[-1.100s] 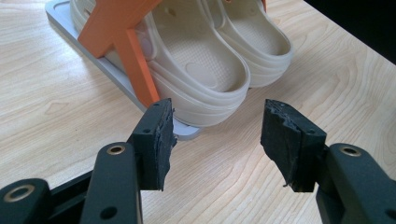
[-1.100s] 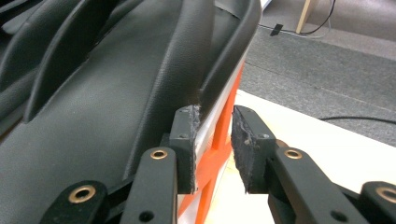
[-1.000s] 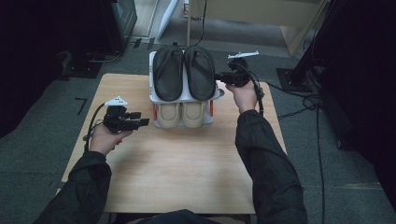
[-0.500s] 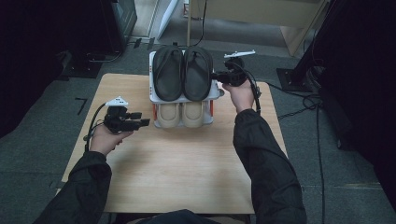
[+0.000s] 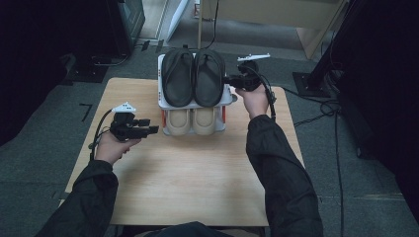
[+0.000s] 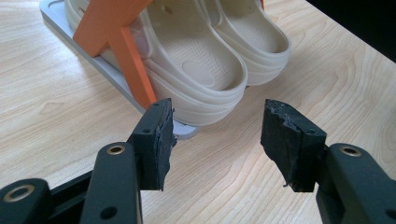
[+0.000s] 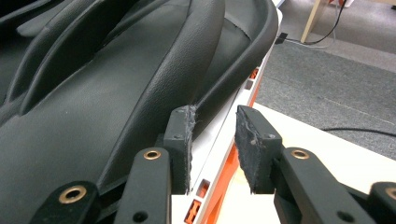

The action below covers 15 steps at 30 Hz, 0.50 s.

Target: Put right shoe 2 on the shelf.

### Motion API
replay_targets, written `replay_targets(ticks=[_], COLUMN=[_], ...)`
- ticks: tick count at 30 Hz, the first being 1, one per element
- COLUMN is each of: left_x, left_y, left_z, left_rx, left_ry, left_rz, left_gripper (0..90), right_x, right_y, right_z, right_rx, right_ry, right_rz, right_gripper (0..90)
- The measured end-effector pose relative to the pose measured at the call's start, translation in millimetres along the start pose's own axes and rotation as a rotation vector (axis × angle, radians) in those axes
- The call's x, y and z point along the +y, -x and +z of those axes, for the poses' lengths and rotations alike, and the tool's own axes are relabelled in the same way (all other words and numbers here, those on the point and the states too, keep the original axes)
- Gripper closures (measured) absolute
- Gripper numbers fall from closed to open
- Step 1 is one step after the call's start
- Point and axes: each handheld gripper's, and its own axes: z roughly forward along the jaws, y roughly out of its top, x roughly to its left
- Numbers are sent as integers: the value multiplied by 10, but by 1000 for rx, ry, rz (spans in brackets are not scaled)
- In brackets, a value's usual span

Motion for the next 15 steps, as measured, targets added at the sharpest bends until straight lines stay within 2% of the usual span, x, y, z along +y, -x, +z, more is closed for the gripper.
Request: replay_targets(ticks=[11, 15], left_x=[-2, -3], left_y=[-11, -18], left_z=[-4, -5], left_rx=[2, 2], left_ry=[1, 1], left_rz=[-1, -2], left_gripper=[441, 442], right_x=[2, -9], right_y=[-5, 14], right_z=[49, 33], right_rx=[1, 5], right_ry=[24, 8], right_rz=[4, 3], right_gripper=[647, 626])
